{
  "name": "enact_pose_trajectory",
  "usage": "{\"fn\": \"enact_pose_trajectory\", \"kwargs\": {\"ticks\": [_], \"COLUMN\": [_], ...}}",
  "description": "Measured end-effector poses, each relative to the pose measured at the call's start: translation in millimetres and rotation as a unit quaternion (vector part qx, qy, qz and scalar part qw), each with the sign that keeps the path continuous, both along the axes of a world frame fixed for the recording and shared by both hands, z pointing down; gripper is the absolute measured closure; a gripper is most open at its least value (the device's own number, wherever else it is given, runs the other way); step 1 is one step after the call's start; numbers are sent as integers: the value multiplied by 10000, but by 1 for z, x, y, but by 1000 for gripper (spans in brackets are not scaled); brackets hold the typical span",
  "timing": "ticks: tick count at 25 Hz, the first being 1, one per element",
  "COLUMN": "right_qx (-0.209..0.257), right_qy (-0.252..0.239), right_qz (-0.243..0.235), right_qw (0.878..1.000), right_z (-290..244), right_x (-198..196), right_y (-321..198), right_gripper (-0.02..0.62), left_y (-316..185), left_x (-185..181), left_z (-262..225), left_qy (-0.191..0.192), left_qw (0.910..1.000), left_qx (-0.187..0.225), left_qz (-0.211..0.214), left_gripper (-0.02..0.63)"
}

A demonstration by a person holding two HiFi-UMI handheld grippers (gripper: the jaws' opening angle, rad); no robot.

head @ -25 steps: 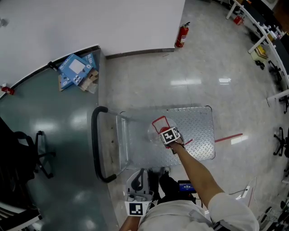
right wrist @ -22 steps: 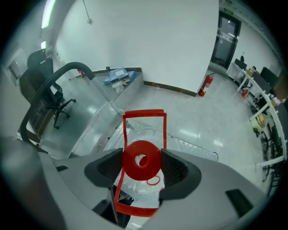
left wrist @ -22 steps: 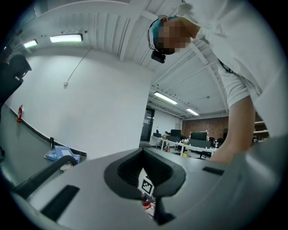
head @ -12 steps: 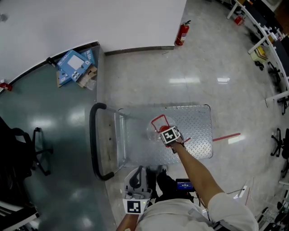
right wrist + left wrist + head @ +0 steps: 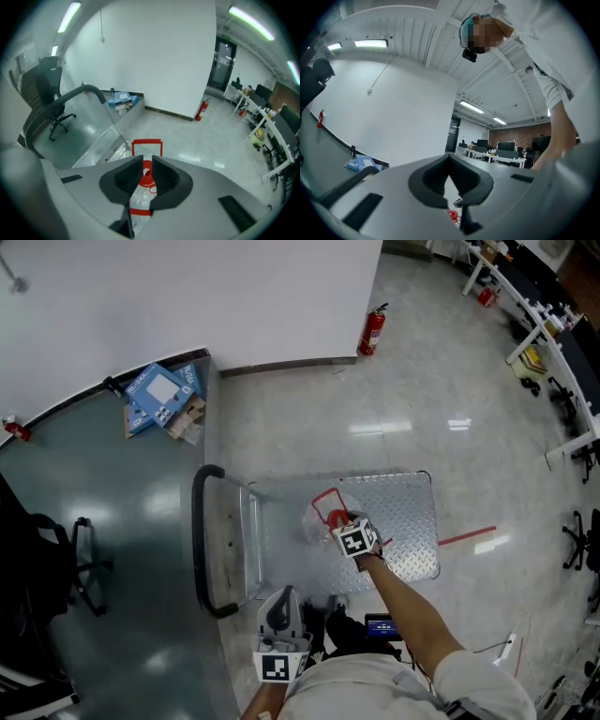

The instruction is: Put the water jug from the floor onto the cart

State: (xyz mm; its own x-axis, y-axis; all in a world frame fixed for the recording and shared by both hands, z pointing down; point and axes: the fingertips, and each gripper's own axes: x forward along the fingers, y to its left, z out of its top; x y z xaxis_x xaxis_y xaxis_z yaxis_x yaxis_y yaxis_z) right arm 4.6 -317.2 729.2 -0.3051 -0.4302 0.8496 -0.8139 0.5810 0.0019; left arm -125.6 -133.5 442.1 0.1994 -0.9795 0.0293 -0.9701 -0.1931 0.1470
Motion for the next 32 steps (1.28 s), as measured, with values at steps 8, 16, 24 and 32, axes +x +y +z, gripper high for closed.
{"fn": "enact_pose_trajectory", "kwargs": {"ticks": [8, 16, 24, 32], "right_qx": [2102, 3297, 3273, 3246], "right_qy": [-792, -2411, -2213, -2205], "right_qz": [243, 573, 492, 454], "right_qw": [9741, 9110, 9173, 9187], "right_z": [-151, -305, -280, -278], "right_x": [21, 43, 58, 62], "right_y": [37, 130, 166, 179], "right_gripper": [583, 583, 583, 583], "left_y": [-2, 1, 9, 13], "left_x": [12, 27, 54, 72], "left_z": [-26, -52, -49, -48], "left_qy": [-132, -25, -89, -254], "left_qw": [9989, 9977, 9959, 9937], "left_qx": [389, 591, 592, 600], "left_qz": [242, 341, 675, 906], "left_gripper": [603, 603, 603, 603]}}
